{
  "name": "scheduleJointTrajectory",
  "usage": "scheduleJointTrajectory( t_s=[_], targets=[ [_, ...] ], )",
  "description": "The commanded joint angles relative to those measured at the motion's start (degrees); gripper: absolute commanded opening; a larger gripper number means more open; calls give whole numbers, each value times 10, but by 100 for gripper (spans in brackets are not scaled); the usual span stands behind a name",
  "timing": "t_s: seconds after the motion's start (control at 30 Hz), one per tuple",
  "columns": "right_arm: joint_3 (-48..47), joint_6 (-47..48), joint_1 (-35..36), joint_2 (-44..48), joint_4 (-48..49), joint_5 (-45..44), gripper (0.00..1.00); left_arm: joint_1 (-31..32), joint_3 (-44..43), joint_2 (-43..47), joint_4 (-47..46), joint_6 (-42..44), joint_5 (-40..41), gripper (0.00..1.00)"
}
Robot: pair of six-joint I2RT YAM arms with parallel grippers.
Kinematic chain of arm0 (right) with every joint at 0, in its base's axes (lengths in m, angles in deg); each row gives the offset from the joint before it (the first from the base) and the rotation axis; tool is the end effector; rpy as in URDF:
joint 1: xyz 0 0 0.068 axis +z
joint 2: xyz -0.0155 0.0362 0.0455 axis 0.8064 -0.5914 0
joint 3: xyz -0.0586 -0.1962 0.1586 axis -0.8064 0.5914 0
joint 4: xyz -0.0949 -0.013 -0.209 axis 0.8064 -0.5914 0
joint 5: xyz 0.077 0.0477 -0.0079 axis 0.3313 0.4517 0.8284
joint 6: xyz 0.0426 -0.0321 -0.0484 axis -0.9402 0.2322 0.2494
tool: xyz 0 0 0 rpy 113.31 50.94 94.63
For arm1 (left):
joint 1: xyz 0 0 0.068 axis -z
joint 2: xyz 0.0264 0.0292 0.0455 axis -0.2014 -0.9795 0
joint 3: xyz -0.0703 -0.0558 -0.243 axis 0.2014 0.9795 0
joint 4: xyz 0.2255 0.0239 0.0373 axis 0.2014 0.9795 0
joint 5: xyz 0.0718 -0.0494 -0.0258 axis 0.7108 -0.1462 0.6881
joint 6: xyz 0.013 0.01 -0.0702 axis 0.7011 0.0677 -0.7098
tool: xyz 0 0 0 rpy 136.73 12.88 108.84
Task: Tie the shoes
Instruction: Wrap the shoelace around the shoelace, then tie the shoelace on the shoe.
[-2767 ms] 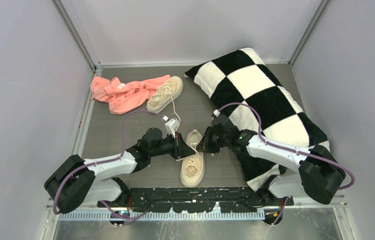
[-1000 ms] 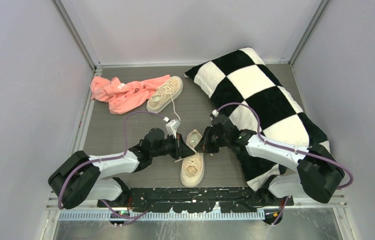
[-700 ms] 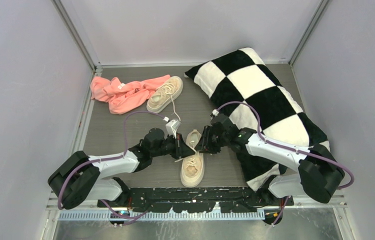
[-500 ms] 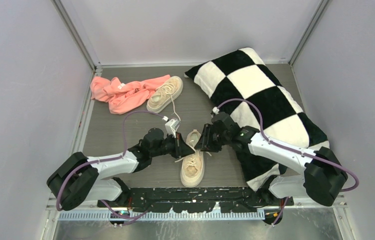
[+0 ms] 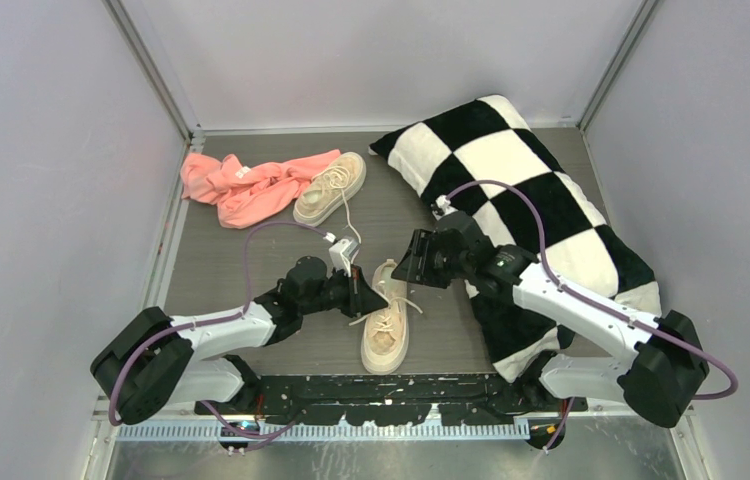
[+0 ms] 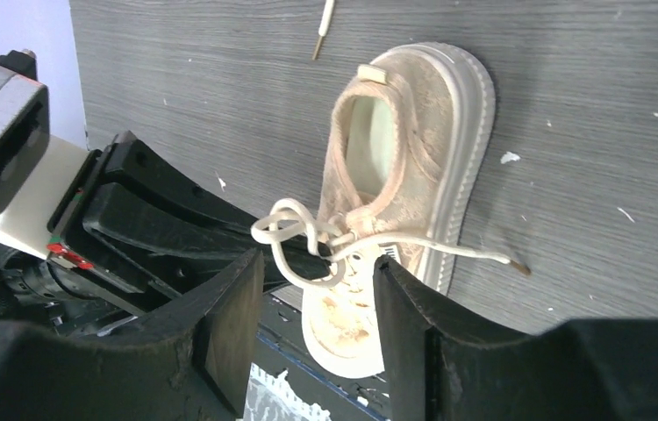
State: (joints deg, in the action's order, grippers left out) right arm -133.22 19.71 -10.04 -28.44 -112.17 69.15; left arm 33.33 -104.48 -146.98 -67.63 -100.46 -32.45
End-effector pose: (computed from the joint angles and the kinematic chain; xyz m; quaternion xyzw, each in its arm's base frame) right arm 0.1730 0.1735 0.2455 0.0155 0.9106 0.3260 0.2536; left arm 0.1560 -0.1852 0.1828 0.1263 0.8093 -0.4861 0.3046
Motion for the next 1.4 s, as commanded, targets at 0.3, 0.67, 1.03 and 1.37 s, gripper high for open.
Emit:
scheduleJointTrajectory(
  t_s=[0.3, 0.67, 1.03, 1.37],
  targets=[
    [-53, 13, 25, -59, 56, 32, 61, 1, -16, 3, -13, 12, 1, 0],
    [-82, 17, 51, -108, 52, 1, 58, 1, -23, -8, -19, 12, -7, 0],
    [-86, 20, 55, -121, 44, -29, 42, 1, -25, -8, -19, 13, -10, 0],
    [-83, 14, 55, -124, 39, -45, 4, 1, -24, -7, -21, 12, -16, 0]
  ],
)
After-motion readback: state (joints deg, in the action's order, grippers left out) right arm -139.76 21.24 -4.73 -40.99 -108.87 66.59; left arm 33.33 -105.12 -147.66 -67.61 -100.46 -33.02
